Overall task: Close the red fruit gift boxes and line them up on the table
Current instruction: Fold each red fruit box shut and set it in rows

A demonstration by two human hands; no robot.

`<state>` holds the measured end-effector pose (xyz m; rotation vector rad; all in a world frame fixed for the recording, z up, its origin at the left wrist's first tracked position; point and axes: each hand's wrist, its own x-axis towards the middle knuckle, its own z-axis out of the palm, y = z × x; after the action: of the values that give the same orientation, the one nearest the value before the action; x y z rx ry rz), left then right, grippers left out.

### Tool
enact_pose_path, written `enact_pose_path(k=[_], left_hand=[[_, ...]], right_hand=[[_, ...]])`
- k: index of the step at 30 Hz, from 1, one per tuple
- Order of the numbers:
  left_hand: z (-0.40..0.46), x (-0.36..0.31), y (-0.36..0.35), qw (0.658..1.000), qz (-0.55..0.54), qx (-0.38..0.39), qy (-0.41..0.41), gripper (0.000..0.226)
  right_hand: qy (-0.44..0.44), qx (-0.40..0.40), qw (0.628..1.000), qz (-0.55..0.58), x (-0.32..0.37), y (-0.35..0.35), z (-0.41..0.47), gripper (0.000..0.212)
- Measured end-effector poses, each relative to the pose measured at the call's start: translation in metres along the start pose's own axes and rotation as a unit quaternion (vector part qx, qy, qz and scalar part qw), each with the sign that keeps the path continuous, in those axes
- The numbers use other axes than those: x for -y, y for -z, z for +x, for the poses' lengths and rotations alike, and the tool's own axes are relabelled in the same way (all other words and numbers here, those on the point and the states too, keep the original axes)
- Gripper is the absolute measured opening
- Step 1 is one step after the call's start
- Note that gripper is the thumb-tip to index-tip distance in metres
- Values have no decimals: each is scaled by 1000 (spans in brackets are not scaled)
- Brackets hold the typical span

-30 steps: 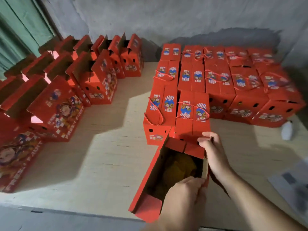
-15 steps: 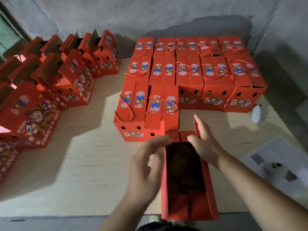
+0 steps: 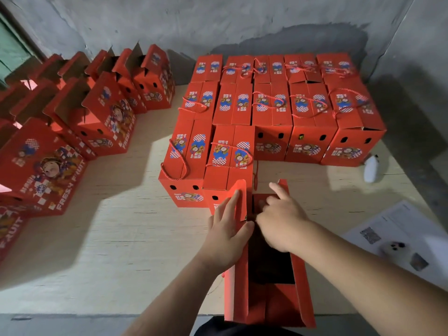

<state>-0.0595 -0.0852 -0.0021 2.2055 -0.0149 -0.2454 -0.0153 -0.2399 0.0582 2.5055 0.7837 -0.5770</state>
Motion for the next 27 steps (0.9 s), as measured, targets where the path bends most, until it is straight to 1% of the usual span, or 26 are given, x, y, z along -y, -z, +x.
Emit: enact_pose_path(k=[2,5,6,7,8,9,10,11,12,14,15,16,18,19,20,21,22,23,25,26,27], left_hand=[[3,1,-5,1000,25,-5,10,77],[1,1,-19,997,81,-4,6,79],[-1,1,-24,997,74,-5,3,78],[-3,3,-27,998,55,-11,1,76],[-5,5,-30,999,33,-23,2,73],[-6,7,-31,999,18,-35,3,71],[-6,9,-32,999,17,-43,3,70],[-6,10,-33,999,25,-44,1,70],[-6,9,-34,998,40,-42,-2,70],[-4,5,-35,996,76,-35,-5,73],[-3,2,-36,995,96,-33,-2,75],[-3,-1,-37,993,114,-32,3,76],[-3,-7,-41,989,139,-39,19,78],[-4,-9,-43,988,147,-47,23,77],[-4,-11,-44,986,154,-54,21,76],[-5,-11,-44,985,160,-58,17,76],[-6,-10,-44,984,165,-59,13,76],[-6,-8,-44,983,176,-56,8,76],[-7,-6,-41,975,217,-47,-18,74],[-5,-5,-36,967,245,-43,-56,71],[0,-4,-30,953,276,-37,-118,65]], right_hand=[[-14,-47,999,22,-9,-6,-14,40],[-47,-108,989,89,5,-12,-48,58],[-37,-127,985,107,17,-16,-61,66],[-23,-129,985,110,31,-23,-73,76],[-16,-119,986,112,42,-28,-83,84],[-14,-95,988,119,50,-29,-91,86],[-11,-81,992,99,55,-31,-96,84],[0,-50,996,70,59,-35,-99,81],[3,-39,998,59,59,-40,-97,79],[0,-17,997,79,51,-46,-89,79],[-9,-15,997,79,48,-48,-84,83],[-20,-14,996,84,45,-50,-80,91],[-64,6,992,111,38,-51,-72,120],[-83,3,990,114,33,-50,-66,132],[-91,-18,990,104,29,-49,-58,137],[-89,-41,991,91,25,-50,-50,136],[-81,-42,993,79,22,-49,-42,132],[-69,-21,995,69,20,-50,-35,129],[-37,45,998,30,21,-56,-23,122],[-27,71,997,9,21,-60,-20,117],[-18,84,996,-1,20,-65,-17,113]])
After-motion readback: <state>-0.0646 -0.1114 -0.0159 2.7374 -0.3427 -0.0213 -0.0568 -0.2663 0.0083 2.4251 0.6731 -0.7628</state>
